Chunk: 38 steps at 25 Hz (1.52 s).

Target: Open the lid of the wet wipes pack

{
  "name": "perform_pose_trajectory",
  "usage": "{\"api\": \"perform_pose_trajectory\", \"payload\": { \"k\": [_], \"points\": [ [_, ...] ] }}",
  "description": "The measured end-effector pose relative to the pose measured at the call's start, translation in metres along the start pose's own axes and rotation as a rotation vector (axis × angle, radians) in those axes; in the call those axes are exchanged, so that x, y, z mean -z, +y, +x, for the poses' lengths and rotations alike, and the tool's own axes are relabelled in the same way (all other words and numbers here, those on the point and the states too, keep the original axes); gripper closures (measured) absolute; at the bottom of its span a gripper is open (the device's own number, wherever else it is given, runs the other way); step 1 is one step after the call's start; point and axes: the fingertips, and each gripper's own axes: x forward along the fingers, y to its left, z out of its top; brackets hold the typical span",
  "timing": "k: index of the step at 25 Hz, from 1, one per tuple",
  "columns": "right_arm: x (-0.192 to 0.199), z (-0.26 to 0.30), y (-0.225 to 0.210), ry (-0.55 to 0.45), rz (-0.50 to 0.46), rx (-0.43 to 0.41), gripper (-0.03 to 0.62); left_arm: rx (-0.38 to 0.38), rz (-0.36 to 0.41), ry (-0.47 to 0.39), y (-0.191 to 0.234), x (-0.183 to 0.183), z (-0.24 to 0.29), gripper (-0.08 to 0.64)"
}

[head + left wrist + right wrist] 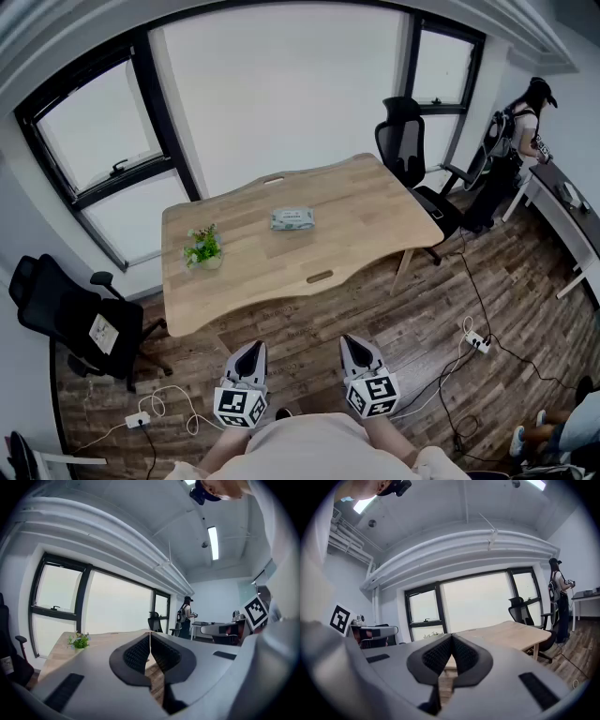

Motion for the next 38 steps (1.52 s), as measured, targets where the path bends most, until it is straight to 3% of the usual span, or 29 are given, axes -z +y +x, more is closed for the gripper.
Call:
{"api": "perform_pose_trajectory", "payload": {
  "k": [26,38],
  "points": [
    [0.006,0.003,0.018,0.016,-0.005,-0.014,0.584,0.023,-0.018,0.030,0.003,0.017,-0.010,0.538],
    [0.008,0.004,0.020,0.023,0.003,-0.015,0.584,0.014,0.028,0.027,0.000,0.014,-0.011,0.535]
  ]
}}
